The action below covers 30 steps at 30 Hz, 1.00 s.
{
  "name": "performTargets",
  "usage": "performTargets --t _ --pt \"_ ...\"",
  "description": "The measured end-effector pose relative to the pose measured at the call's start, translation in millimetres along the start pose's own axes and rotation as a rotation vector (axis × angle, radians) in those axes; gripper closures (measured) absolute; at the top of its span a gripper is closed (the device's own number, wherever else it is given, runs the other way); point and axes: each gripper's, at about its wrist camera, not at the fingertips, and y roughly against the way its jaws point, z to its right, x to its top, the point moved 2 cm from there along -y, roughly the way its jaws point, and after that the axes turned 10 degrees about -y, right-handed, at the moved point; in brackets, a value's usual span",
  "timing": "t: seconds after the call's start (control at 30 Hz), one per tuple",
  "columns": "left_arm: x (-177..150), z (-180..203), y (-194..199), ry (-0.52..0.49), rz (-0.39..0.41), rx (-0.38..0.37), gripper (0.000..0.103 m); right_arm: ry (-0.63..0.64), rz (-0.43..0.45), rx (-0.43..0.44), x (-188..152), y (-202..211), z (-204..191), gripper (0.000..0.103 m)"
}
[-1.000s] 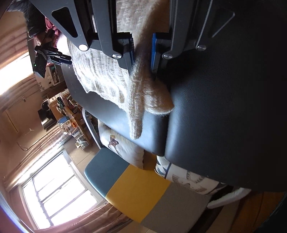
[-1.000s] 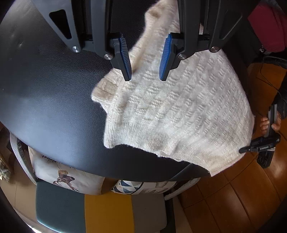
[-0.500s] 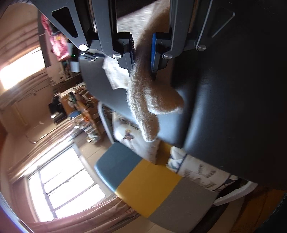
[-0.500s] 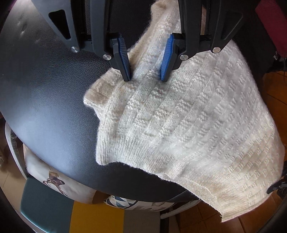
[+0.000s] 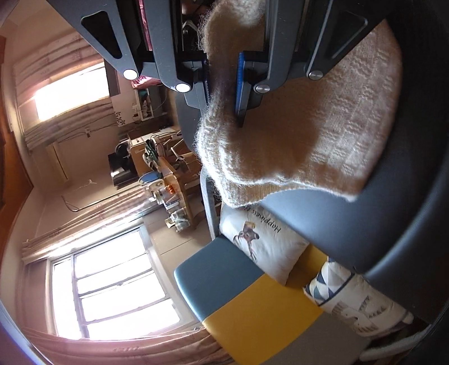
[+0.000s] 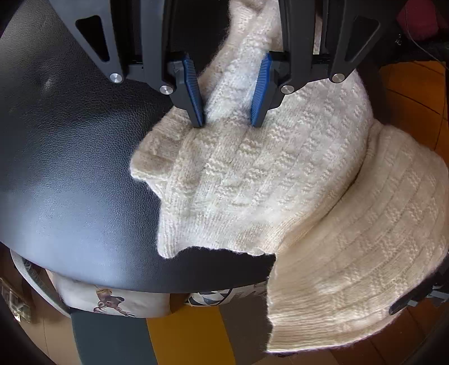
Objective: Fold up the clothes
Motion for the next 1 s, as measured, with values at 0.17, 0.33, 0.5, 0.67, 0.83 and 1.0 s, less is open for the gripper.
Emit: performTargets --t 0.17,0.33,0.5,0.67,0.83,1.0 --pt "-22.6 24.0 -43.6 -0.034 -0.066 0.042 0.089 -0.011 0.015 0.028 -12.8 0.3 -19.4 0.067" --pt "-53.9 31.8 -88.6 -0.089 -0.176 0.126 0.089 -0.016 0.029 0.053 -16.2 0.2 -19.7 0.067" --pt "-78.3 25.4 -119.9 -0.092 -0.240 0.182 0.089 -0.023 0.042 0.067 -20.3 -0.3 -22.4 0.067" --pt "-86.1 24.0 -130.8 -0.070 -0.243 0.187 0.089 -0.027 0.051 0.064 -24.7 -1.4 -27.5 0.067" --pt "-89.2 21.1 -136.7 -0.033 -0.244 0.172 0.089 -0.031 0.058 0.065 -35.2 11.1 -22.2 0.067" --pt "-88.6 19.5 -137.9 0.023 -0.273 0.078 0.078 -0.019 0.088 0.086 -43.1 19.3 -20.9 0.068"
